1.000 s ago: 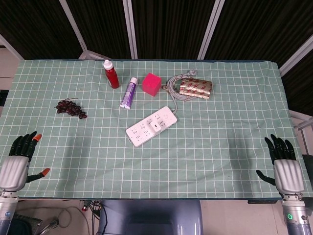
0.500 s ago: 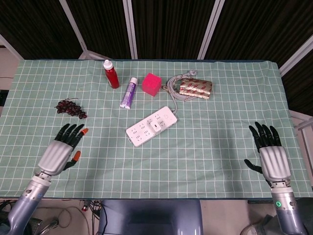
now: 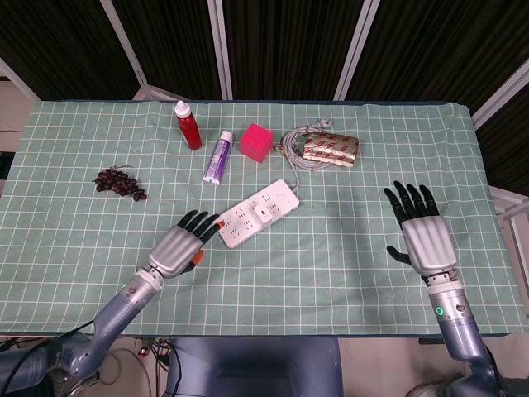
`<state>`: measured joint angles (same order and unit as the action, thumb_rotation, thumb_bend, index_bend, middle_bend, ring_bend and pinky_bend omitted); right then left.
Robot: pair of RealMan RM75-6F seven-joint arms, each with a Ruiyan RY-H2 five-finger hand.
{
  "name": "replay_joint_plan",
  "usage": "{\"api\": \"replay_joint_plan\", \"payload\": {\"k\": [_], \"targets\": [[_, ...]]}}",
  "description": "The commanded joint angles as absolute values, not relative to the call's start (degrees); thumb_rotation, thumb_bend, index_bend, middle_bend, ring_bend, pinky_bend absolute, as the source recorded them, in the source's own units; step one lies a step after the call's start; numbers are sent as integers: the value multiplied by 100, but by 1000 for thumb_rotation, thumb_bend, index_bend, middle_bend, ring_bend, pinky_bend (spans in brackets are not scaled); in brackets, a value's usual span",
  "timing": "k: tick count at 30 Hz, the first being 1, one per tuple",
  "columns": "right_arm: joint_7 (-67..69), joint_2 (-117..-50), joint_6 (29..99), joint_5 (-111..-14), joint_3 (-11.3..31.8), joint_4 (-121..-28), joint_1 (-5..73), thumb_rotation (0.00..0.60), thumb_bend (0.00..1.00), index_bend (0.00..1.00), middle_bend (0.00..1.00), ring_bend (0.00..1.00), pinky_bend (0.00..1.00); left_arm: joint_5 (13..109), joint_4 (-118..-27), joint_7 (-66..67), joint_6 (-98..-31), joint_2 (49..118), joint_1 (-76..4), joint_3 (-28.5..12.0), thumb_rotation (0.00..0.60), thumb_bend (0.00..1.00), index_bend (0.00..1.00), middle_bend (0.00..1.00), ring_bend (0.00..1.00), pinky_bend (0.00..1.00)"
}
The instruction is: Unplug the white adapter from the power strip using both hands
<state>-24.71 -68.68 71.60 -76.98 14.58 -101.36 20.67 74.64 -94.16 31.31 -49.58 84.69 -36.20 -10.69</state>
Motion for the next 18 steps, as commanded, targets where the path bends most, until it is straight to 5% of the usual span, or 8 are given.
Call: {"api": "replay_joint_plan", "payload": {"k": [1,18], "targets": [[-2574,-6904,7006,-7540,1531,-10112,2202,600,199,0,0,0,0,7246,-9240,3262,-4792,8666,-3796,-1082,600,559,60,34,0,93],[-3127,-7295,6390,-6878,1773,-9901,3061,600,198,0,0,0,0,6655,-8591,3319,-4619,9301,-4147,-814,600,559,123,58,0,115]]}}
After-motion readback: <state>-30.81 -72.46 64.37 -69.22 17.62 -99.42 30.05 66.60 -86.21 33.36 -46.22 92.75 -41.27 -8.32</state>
